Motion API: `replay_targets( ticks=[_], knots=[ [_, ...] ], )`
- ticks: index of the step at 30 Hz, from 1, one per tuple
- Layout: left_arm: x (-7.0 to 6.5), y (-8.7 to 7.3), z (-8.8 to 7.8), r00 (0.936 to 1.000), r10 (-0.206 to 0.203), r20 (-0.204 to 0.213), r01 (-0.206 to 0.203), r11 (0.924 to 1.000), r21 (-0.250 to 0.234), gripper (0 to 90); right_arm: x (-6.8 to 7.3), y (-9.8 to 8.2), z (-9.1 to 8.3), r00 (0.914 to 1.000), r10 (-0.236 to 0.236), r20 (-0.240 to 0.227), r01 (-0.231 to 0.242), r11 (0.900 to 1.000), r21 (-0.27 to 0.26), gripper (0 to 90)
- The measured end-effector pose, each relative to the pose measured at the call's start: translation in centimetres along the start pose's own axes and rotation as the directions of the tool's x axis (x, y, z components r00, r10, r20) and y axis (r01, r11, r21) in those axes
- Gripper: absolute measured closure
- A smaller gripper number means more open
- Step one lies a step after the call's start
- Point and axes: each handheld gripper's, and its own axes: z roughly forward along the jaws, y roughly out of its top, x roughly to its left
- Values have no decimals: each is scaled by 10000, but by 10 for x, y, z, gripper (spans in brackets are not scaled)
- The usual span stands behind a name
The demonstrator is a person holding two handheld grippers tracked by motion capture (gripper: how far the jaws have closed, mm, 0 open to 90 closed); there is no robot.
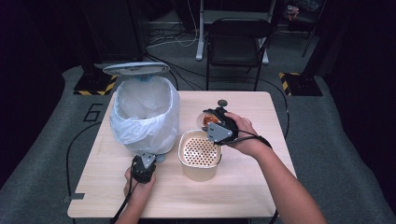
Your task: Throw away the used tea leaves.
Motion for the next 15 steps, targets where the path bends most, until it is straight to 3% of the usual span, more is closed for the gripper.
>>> replay_targets(
  ticks=[1,7,9,12,15],
  knots=[
    [0,0,0,10000,9,-12,-9,10000,-5,900,0,2,0,9995,-325,-5,325,9993,161,374],
    [0,0,0,10000,5,-6,-5,10000,6,900,3,5,2,9950,-996,34,993,9939,485,375],
    [0,0,0,10000,27,-8,-27,10000,39,900,7,8,2,9866,-1628,105,1614,9833,838,375],
    [0,0,0,10000,21,-4,-21,10000,36,900,8,10,3,9848,-1736,94,1722,9816,827,375],
    [0,0,0,10000,20,-2,-20,10000,38,900,11,13,3,9745,-2238,148,2216,9709,906,376]
  ],
)
